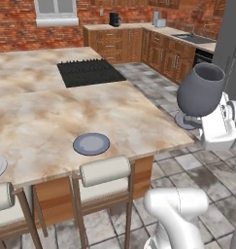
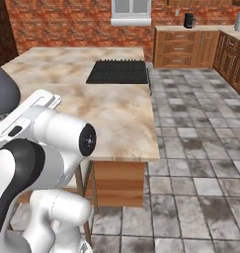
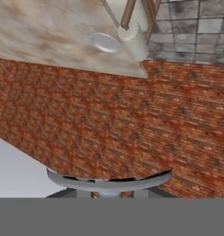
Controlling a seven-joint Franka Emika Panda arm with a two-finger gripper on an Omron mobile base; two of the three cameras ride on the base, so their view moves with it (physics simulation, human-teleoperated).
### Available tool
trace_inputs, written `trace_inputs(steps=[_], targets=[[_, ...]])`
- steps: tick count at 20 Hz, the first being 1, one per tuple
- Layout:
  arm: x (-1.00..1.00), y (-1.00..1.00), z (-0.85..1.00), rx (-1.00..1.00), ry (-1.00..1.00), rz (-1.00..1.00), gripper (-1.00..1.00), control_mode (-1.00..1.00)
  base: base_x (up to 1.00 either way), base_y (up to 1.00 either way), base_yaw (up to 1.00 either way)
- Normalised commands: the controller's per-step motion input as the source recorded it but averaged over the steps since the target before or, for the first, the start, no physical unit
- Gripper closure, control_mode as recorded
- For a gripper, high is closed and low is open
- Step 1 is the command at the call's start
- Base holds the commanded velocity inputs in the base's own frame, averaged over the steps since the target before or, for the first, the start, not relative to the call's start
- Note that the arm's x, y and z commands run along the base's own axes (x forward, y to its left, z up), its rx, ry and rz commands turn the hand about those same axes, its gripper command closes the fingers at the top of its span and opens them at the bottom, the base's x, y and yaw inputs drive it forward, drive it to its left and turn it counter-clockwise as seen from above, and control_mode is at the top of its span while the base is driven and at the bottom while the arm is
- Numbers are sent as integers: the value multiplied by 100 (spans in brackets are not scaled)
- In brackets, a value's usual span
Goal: Retrieve the wine glasses from the counter and place one next to each plate.
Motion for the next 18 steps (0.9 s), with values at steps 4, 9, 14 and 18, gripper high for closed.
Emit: trace_inputs(steps=[4,9,14,18], targets=[[64,-1,-42,-4,-12,0,100,-100,0,0,0],[72,-13,-53,-6,-6,0,100,-100,0,0,0],[77,-11,-63,-6,0,0,100,-100,0,0,0],[71,0,-65,-4,0,0,100,-100,0,0,0]])
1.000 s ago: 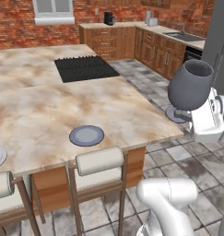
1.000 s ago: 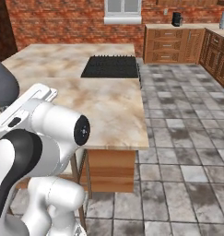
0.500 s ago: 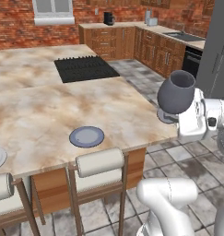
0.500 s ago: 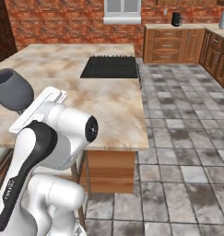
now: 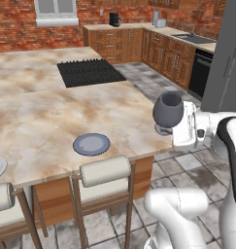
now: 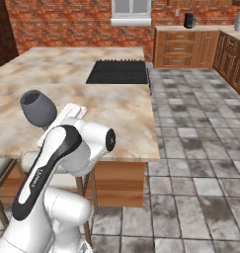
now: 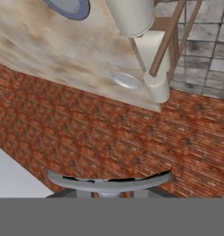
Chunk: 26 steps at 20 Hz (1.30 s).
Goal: Retrieve the wine glasses from the counter and place one next to each plate.
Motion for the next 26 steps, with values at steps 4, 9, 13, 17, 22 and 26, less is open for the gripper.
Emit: trace_inputs(steps=[4,9,13,17,22,26], targets=[[75,0,-66,0,0,0,100,-100,0,0,0],[76,0,-65,0,2,0,100,-100,0,0,0],[71,0,-59,0,5,0,100,-100,0,0,0],[69,0,-61,0,9,0,100,-100,0,0,0],[70,0,-47,0,8,0,100,-100,0,0,0],[71,0,-36,0,4,0,100,-100,0,0,0]])
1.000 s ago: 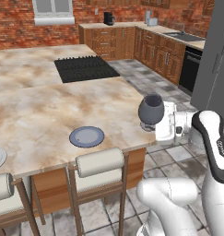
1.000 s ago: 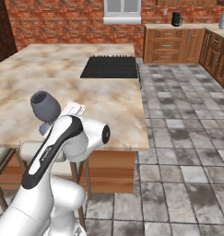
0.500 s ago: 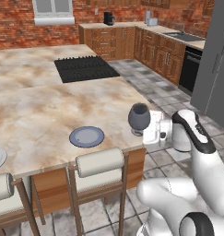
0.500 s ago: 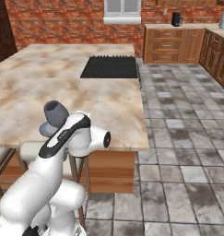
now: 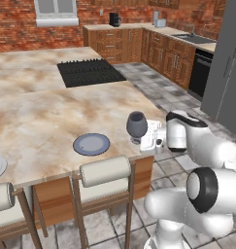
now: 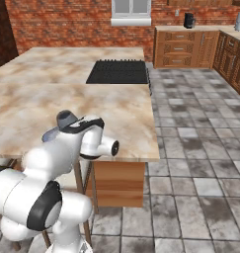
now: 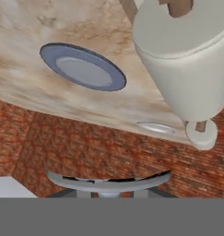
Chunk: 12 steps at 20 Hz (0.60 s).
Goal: Retrieve the wine glasses from the counter and place one next to each plate.
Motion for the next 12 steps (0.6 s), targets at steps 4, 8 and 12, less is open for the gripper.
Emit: trace_inputs(steps=[4,8,12], targets=[[57,0,-29,0,1,0,100,-100,0,0,0],[55,0,-11,0,1,1,100,-100,0,0,0],[52,0,-18,0,1,2,100,-100,0,0,0]])
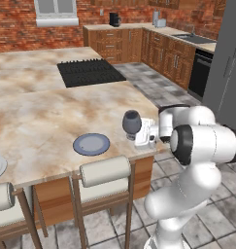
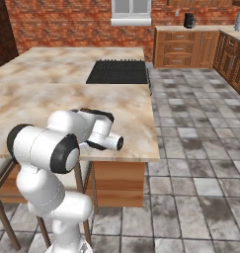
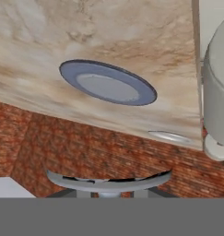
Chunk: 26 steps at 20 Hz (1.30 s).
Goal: Retrieve the wine glasses from the counter and place one next to each plate.
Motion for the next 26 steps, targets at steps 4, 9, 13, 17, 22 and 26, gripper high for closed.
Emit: trace_inputs(steps=[4,9,13,17,22,26], targets=[[43,0,-18,0,0,2,100,-100,0,0,0],[27,0,-19,0,2,2,100,-100,0,0,0],[25,0,-25,0,0,1,100,-100,0,0,0],[26,0,-29,0,0,0,100,-100,0,0,0],[28,3,-38,0,1,0,100,-100,0,0,0],[31,4,-42,0,6,0,100,-100,0,0,0]])
